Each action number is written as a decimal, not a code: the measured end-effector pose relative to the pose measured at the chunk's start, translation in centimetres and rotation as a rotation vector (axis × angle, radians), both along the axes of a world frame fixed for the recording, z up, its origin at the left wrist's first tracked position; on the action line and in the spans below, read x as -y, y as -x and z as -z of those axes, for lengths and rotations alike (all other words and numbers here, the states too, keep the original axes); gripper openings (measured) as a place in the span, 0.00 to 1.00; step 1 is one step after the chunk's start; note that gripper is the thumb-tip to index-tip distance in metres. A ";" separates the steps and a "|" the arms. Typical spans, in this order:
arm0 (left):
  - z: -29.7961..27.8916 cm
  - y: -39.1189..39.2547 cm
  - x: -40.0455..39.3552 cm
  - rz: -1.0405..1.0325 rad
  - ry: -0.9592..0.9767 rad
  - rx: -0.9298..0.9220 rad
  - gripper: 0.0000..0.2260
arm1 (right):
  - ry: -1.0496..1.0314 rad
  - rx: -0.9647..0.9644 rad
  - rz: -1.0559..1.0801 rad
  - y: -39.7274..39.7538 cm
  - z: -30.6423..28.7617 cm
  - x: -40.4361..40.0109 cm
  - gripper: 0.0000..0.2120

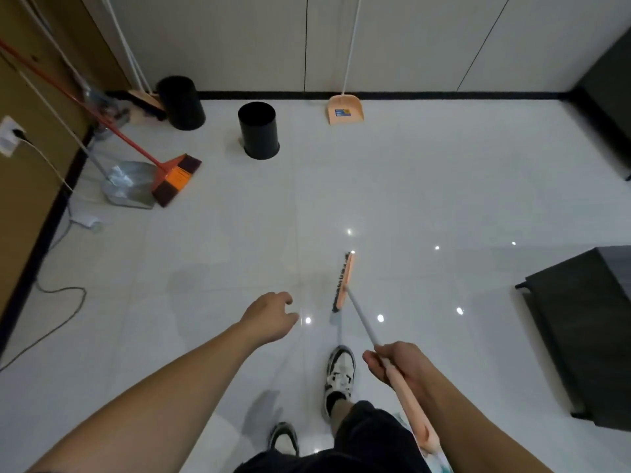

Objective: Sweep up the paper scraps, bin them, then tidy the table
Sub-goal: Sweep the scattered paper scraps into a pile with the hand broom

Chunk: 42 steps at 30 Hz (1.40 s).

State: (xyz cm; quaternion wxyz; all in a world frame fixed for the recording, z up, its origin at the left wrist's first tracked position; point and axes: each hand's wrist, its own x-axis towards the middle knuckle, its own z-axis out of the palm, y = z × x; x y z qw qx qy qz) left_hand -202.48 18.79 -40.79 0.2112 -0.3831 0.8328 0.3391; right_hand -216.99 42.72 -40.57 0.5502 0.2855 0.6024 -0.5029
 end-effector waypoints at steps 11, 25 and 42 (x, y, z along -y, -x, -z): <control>-0.4 22.4 14.8 0.003 0.027 0.089 0.23 | 0.048 -0.019 -0.202 23.5 1.4 15.6 0.03; 0.6 50.4 39.9 0.065 0.026 -0.063 0.21 | -0.090 -0.120 -0.197 47.1 0.1 41.7 0.10; -0.4 80.9 68.8 0.251 0.076 0.021 0.23 | -0.122 -0.186 -0.072 75.8 2.4 69.5 0.07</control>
